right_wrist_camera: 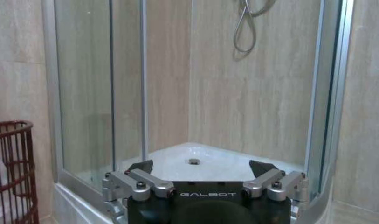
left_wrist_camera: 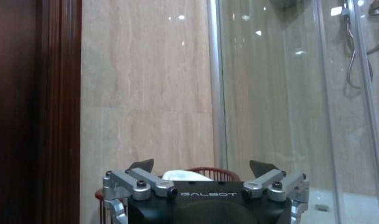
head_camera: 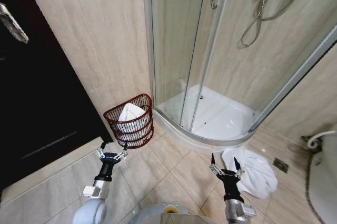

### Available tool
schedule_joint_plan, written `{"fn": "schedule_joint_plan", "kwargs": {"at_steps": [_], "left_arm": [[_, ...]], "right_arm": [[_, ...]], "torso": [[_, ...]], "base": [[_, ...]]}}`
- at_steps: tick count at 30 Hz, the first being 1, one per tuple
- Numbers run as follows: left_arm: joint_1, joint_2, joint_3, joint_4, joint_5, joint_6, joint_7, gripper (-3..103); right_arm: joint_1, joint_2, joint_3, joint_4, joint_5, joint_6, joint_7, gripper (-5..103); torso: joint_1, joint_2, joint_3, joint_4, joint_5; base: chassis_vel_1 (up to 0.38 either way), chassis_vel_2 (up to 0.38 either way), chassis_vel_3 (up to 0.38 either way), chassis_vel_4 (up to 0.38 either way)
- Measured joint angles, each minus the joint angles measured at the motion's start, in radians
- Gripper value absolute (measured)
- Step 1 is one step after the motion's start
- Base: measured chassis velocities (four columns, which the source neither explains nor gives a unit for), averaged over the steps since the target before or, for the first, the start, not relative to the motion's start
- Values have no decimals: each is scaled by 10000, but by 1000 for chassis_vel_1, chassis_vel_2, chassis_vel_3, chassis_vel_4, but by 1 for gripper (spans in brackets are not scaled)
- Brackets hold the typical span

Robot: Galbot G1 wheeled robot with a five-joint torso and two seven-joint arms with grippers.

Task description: Discard the used towel into the hamper.

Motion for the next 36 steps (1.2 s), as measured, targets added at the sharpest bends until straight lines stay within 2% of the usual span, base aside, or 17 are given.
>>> {"fn": "schedule_joint_plan", "kwargs": {"at_steps": [14, 18, 26, 36], "left_arm": [[-6, -147, 12, 3, 36, -41, 3, 100], [-77, -189, 10, 42, -24, -271, 0, 100], [-100, -168, -21, 5, -86, -293, -20, 100], [25, -146, -47, -108, -95, -293, -19, 100]], "right_arm": [[-170, 11, 9, -28, 38, 102, 72, 100], [-235, 16, 13, -6, 86, 132, 78, 100], [-430, -43, 12, 83, 152, 195, -42, 100], [-463, -32, -31, -48, 128, 387, -81, 100]], "torso": [[-3, -21, -34, 0, 0], [-4, -2, -21, 0, 0], [-5, 23, -4, 0, -1], [-6, 44, 10, 0, 0]], "base": [[0, 0, 0, 0], [0, 0, 0, 0], [0, 0, 0, 0], [-88, -96, 94, 105]]}}
